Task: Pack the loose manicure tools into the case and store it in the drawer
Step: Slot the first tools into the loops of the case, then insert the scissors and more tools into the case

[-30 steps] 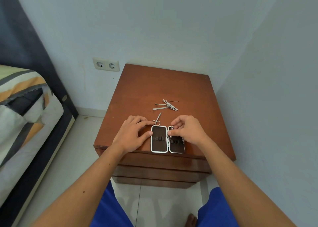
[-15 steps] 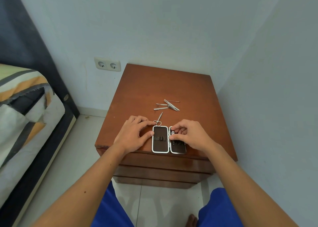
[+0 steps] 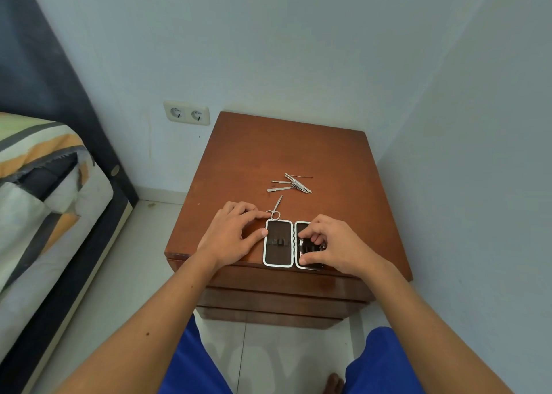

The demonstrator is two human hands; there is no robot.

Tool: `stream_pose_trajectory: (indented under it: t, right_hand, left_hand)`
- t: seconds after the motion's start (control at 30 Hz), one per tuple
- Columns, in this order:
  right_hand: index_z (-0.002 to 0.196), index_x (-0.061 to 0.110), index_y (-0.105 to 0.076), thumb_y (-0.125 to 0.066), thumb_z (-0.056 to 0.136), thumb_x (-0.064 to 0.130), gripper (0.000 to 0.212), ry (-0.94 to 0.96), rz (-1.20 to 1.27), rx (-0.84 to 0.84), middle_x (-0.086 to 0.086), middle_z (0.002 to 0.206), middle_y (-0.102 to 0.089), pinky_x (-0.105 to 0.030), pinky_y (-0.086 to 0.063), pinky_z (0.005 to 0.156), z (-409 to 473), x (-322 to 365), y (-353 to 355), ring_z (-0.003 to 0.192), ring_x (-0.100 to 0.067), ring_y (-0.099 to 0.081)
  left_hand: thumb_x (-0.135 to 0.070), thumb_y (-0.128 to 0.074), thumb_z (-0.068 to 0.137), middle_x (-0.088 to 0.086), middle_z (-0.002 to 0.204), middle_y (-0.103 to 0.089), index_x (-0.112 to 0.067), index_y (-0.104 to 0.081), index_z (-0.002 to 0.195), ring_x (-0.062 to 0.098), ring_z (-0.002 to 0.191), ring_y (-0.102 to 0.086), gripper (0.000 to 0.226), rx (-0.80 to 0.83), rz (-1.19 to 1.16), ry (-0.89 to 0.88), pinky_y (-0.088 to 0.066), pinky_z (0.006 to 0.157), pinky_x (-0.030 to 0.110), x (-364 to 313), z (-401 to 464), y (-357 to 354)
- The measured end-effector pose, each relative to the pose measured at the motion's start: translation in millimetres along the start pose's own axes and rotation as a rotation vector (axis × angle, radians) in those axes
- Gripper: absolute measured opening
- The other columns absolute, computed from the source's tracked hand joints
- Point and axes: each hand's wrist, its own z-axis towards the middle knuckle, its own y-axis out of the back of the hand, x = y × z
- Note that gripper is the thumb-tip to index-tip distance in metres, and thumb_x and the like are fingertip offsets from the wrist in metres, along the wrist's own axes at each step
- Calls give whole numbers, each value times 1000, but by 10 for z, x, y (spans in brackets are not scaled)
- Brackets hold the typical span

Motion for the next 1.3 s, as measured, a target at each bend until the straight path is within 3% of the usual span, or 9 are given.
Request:
stream_pose_trajectory:
  t: [0.2, 0.4, 0.53, 0.7, 0.97, 1.07, 1.17, 1.23, 1.3]
  right_hand:
    - [121, 26, -77, -97, 68, 38, 58, 14, 116, -41, 7, 108, -66, -25, -57, 87, 14, -21, 26, 96, -12, -67]
    - [107, 23, -80, -85, 86, 24, 21, -61, 138, -320, 8, 95, -75, -13, -50, 76, 498, 10, 194, 82, -4, -66]
    - [107, 21, -82, -79, 91, 22, 16, -94, 57, -378, 3, 96, -74, -24, -52, 82, 905, 2, 188, 79, -3, -62]
    - [106, 22, -81, -75, 94, 25, 13, -118, -4, -419, 3, 96, -67, -37, -55, 88, 1150, -4, 92, 88, -16, -65]
    - [89, 23, -79, -82, 88, 23, 3, -144, -4, -415, 9, 90, -66, -30, -47, 80, 1124, -1, 50, 79, -8, -57]
    - [101, 22, -77, -81, 90, 18, 12, -138, 12, -346, 11, 81, -67, -26, -44, 79, 1074, -9, 70, 72, -1, -56]
    - [117, 22, -76, -75, 95, 15, 23, -111, -38, -292, 6, 85, -66, -32, -49, 83, 1005, -8, 93, 79, -12, -60]
    - [116, 24, -77, -72, 96, 17, 22, -111, -54, -299, 4, 89, -66, -35, -51, 87, 940, -21, 115, 86, -16, -62]
    - [111, 24, -77, -73, 96, 17, 17, -116, 17, -344, 8, 84, -66, -31, -51, 83, 852, -54, 131, 79, -12, -60]
  left_hand:
    - [-56, -55, 102, -21, 133, -53, -45, -59, 140, 6, 125, -38, 40, -6, 1, 3, -30, 106, 28, 6, -6, -10]
    - [-59, -51, 102, -20, 135, -51, -45, -53, 147, 8, 126, -38, 47, 5, 20, 6, -32, 109, 30, 22, 13, -17]
    - [-65, -43, 101, -21, 135, -50, -46, -49, 151, 7, 126, -38, 54, 11, 25, -1, -33, 110, 30, 54, 8, -27]
    - [-67, -42, 99, -21, 132, -52, -45, -55, 145, 8, 124, -40, 53, -3, 11, -8, -32, 108, 29, 48, -13, -25]
    - [-66, -43, 98, -19, 131, -54, -44, -59, 140, 10, 121, -42, 51, -9, -10, -10, -34, 107, 31, 29, -10, -24]
    - [-66, -44, 98, -19, 133, -54, -44, -60, 139, 10, 122, -42, 50, -3, -8, -10, -34, 107, 31, 22, -3, -22]
    - [-64, -46, 98, -19, 132, -54, -44, -60, 139, 9, 122, -42, 48, -7, -10, -11, -34, 108, 32, 12, 5, -21]
    - [-63, -48, 98, -20, 131, -54, -44, -61, 138, 9, 122, -42, 46, -11, -12, -10, -34, 108, 32, 11, 3, -19]
    - [-63, -49, 98, -20, 131, -54, -44, -61, 138, 9, 122, -42, 46, -11, -16, -8, -34, 108, 32, 11, -2, -16]
